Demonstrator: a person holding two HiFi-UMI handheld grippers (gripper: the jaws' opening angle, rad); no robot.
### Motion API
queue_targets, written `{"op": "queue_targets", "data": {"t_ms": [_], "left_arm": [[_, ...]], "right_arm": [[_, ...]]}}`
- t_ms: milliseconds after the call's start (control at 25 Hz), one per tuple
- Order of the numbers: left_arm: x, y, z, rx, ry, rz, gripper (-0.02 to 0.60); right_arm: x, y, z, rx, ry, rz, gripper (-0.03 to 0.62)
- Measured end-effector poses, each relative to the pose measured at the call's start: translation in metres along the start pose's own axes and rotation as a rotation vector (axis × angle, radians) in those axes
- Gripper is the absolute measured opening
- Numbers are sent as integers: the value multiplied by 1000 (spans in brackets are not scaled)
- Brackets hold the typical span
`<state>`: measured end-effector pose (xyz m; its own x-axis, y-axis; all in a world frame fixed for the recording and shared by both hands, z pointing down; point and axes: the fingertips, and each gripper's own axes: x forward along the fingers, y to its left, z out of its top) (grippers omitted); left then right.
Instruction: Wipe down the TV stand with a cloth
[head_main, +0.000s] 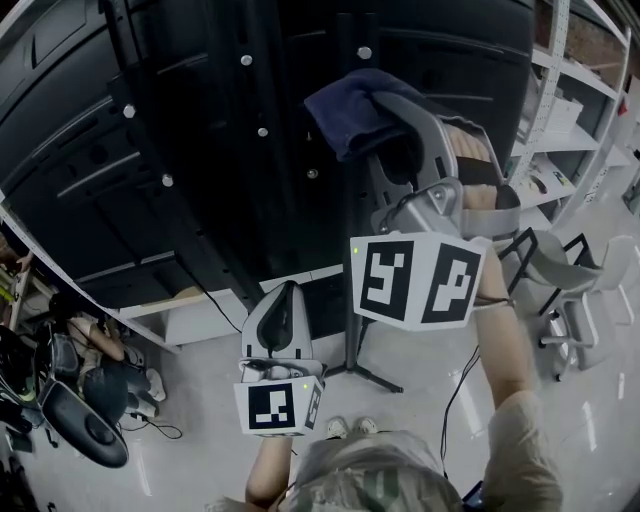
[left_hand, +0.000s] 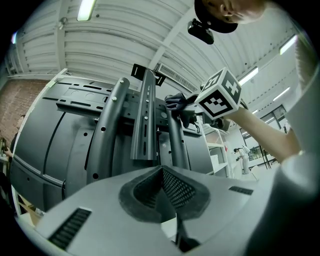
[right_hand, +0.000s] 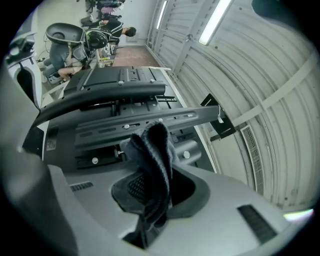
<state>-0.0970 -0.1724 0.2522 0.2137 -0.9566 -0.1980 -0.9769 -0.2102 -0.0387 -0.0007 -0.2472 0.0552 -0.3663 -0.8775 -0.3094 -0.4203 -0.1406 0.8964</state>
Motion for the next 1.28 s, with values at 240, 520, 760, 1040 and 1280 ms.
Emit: {"op": "queue_targets", "data": {"t_ms": [240, 520, 760, 1040, 1280], "left_arm": [[0, -1, -5, -2, 12, 1, 15], [1, -2, -12, -18, 28, 1, 15], [1, 2, -14, -23, 30, 7, 15], [-1, 5, -18, -30, 40, 13, 15], [-4, 5, -21, -40, 49, 15, 15]], "right_arm": [[-9, 22, -6, -1, 5, 59, 57], [-19, 40, -12, -9, 26, 77, 57], [-26, 70, -22, 1, 54, 132, 57], [-36, 100, -30, 20, 77, 176, 57], [-45, 121, -38, 50, 101, 223, 57]]}}
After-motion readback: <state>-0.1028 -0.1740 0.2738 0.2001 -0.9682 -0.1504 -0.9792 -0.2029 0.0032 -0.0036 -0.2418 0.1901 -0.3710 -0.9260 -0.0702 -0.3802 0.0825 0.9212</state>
